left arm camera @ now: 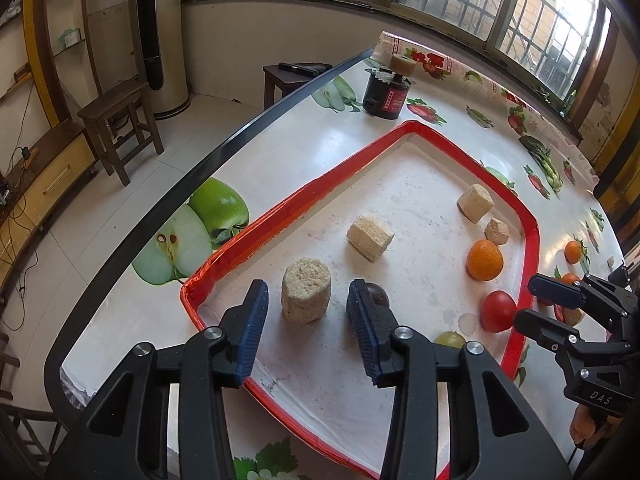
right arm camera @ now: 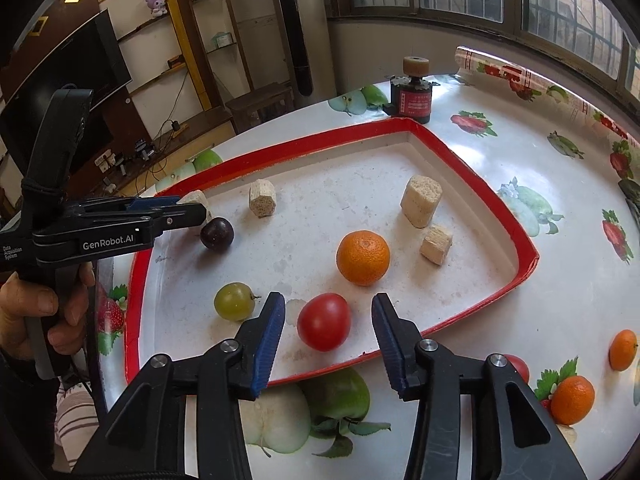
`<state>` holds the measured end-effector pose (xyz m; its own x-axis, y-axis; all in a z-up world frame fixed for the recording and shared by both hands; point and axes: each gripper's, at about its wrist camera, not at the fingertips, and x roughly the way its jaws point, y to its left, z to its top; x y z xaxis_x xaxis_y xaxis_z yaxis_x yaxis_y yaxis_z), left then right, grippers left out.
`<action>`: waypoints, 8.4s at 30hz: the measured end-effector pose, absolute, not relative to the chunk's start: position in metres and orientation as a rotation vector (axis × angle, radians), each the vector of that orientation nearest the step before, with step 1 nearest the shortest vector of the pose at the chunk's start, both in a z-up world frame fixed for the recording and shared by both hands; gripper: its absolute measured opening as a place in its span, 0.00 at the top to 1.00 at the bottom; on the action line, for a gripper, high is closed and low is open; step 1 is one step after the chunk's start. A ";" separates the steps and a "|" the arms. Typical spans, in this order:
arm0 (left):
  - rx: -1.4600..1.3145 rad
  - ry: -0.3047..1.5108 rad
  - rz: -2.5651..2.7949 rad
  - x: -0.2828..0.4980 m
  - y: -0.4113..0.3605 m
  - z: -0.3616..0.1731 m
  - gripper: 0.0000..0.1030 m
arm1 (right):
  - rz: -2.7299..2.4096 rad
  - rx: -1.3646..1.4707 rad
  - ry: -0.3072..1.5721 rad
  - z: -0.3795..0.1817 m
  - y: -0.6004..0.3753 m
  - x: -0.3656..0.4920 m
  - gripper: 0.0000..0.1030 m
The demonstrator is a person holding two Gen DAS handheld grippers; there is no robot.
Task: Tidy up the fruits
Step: 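Open both grippers to release the block and tomato into the tray, then move both grippers back toward the remaining tomato and block, then grasp a red tomato with the left gripper while the right gripper grasps a wooden block, then carry the tomato and block over the red tray with both grippers, then open both grippers to release the tomato and block into the tray, then move both grippers toward the two oranges on the tablecloth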
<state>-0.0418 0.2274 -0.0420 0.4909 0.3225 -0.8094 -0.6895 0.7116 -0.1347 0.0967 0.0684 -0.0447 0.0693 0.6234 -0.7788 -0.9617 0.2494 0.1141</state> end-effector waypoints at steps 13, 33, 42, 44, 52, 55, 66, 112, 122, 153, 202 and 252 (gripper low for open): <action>-0.426 0.822 0.599 -0.035 0.191 -0.017 0.61 | 1.226 -0.421 0.793 -0.014 0.015 0.107 0.54; -0.376 0.817 0.512 -0.010 0.143 -0.001 0.61 | 1.108 -0.345 0.805 -0.014 -0.061 0.139 0.54; -0.348 0.846 0.419 0.015 0.110 -0.005 0.61 | 1.031 -0.318 0.841 -0.025 -0.092 0.162 0.54; -0.342 0.852 0.395 0.021 0.102 -0.006 0.61 | 1.017 -0.314 0.853 -0.030 -0.096 0.167 0.54; -0.333 0.873 0.323 0.041 0.079 -0.008 0.61 | 0.979 -0.311 0.905 -0.051 -0.097 0.186 0.54; -0.325 0.889 0.301 0.049 0.071 -0.013 0.61 | 0.977 -0.315 0.922 -0.059 -0.092 0.191 0.54; -0.324 0.943 0.224 0.088 0.054 -0.032 0.61 | 0.997 -0.327 0.942 -0.070 -0.079 0.200 0.67; -0.332 0.857 0.279 0.063 0.064 -0.016 0.72 | 1.031 -0.288 0.842 -0.022 -0.092 0.169 0.68; -0.357 0.834 0.321 0.041 0.083 -0.012 0.72 | 1.071 -0.322 0.825 -0.015 -0.071 0.151 0.68; -0.449 0.795 0.518 -0.039 0.166 -0.011 0.72 | 1.183 -0.388 0.822 -0.013 0.013 0.130 0.68; -0.498 0.860 0.553 -0.034 0.173 -0.042 0.52 | 1.115 -0.370 0.872 -0.042 0.068 0.181 0.42; -0.313 0.916 0.176 0.098 0.015 -0.026 0.52 | 0.823 -0.232 0.893 -0.046 -0.104 0.270 0.43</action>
<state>0.0981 0.0151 -0.0259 0.5992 0.0167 -0.8004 -0.2810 0.9405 -0.1908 0.2699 -0.1040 -0.0463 0.3523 0.5375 -0.7661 -0.7197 0.6789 0.1453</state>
